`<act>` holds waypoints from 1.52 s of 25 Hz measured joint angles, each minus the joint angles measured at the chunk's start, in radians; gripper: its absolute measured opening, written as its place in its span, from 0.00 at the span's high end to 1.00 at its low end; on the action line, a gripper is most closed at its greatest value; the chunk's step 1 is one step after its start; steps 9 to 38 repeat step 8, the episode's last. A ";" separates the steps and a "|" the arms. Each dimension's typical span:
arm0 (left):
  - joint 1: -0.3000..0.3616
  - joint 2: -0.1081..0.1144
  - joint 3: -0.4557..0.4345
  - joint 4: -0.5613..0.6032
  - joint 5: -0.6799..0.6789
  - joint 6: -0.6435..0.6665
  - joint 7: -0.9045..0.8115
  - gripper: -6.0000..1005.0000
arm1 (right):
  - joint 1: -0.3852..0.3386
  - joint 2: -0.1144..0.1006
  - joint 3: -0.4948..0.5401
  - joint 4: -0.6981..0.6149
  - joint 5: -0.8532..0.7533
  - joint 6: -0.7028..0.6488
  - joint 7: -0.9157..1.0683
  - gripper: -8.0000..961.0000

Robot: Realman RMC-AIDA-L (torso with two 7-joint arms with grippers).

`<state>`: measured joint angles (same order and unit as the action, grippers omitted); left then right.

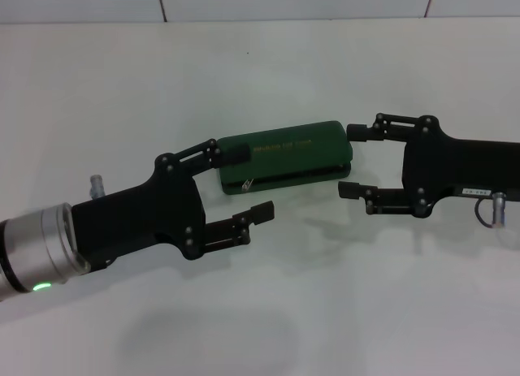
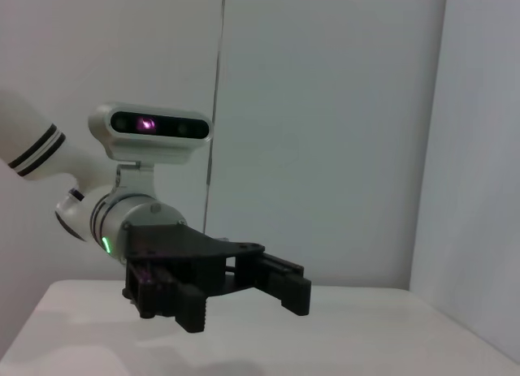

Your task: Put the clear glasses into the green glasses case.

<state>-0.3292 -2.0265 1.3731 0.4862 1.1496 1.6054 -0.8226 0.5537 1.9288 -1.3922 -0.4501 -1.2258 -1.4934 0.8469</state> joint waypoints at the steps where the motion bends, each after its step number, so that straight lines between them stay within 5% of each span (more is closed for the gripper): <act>1: 0.000 0.000 0.000 0.000 0.000 -0.001 0.001 0.25 | -0.002 0.000 0.000 0.000 0.000 0.002 0.000 0.25; 38: -0.001 -0.003 0.000 0.000 0.000 -0.002 0.002 0.25 | -0.014 0.004 -0.001 -0.001 0.000 0.013 -0.005 0.25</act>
